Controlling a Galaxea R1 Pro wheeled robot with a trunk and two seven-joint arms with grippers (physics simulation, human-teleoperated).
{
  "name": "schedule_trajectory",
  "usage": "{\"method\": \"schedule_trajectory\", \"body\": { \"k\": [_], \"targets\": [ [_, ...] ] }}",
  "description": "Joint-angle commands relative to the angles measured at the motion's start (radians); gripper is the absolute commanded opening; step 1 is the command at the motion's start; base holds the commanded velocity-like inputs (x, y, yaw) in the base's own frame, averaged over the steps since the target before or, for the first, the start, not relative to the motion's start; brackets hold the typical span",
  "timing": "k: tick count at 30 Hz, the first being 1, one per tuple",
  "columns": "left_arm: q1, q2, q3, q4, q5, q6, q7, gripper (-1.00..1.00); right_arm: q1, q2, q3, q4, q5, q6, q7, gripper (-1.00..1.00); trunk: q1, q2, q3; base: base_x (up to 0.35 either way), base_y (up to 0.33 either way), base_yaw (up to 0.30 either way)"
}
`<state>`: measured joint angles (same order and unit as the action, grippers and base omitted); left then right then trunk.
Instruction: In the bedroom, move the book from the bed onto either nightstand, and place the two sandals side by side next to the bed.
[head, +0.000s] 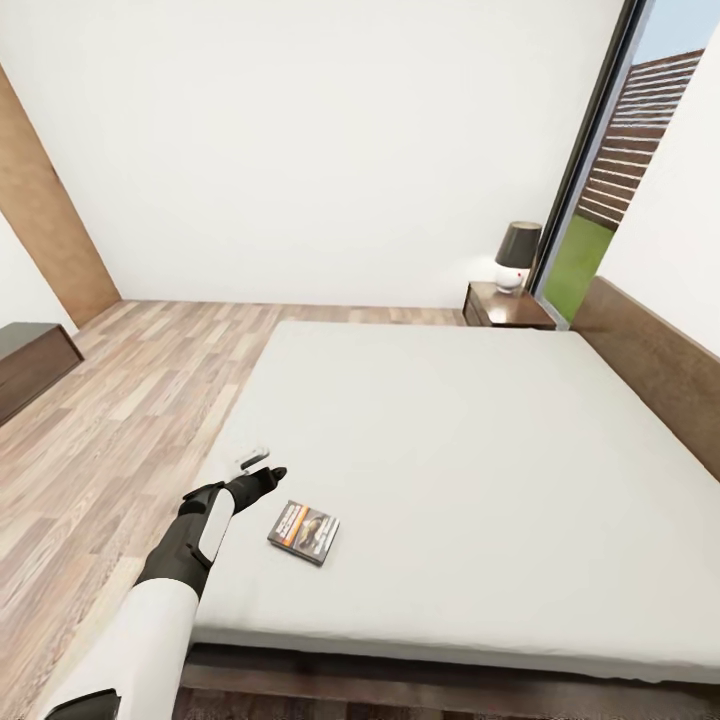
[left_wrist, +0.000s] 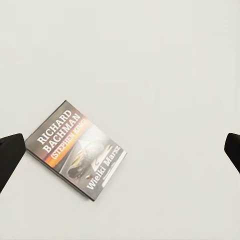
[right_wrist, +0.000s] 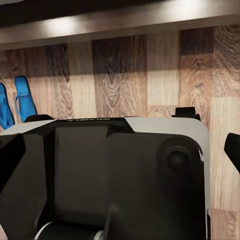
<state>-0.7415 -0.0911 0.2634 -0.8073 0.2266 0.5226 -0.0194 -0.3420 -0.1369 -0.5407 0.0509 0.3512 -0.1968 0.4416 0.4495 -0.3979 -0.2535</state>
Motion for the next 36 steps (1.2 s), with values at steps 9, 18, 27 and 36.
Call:
{"method": "schedule_trajectory", "body": {
  "k": [9, 18, 27, 36],
  "targets": [
    [-0.001, -0.002, 0.005, -0.001, 0.004, 0.006, -0.002, 1.0, -0.002, -0.001, -0.008, 0.004, 0.009, -0.007, 0.0, 1.0, 0.001, -0.002, -0.016, 0.0, 0.0, 0.0],
    [-0.001, -0.002, 0.005, -0.001, 0.005, 0.006, -0.002, 1.0, -0.002, -0.001, -0.008, 0.004, 0.009, -0.007, 0.0, 1.0, 0.001, -0.002, -0.03, 0.0, 0.0, 0.0],
    [-0.001, -0.002, 0.005, -0.001, 0.004, 0.006, -0.002, 1.0, -0.002, -0.001, -0.009, 0.003, 0.009, -0.007, 0.0, 1.0, 0.001, -0.002, -0.045, 0.0, 0.0, 0.0],
    [-0.001, -0.002, 0.005, -0.001, 0.005, 0.007, -0.003, 1.0, -0.002, -0.006, -0.01, 0.0, 0.01, -0.009, -0.011, 1.0, 0.001, -0.002, -0.059, 0.0, 0.0, 0.0]
  ]
}}
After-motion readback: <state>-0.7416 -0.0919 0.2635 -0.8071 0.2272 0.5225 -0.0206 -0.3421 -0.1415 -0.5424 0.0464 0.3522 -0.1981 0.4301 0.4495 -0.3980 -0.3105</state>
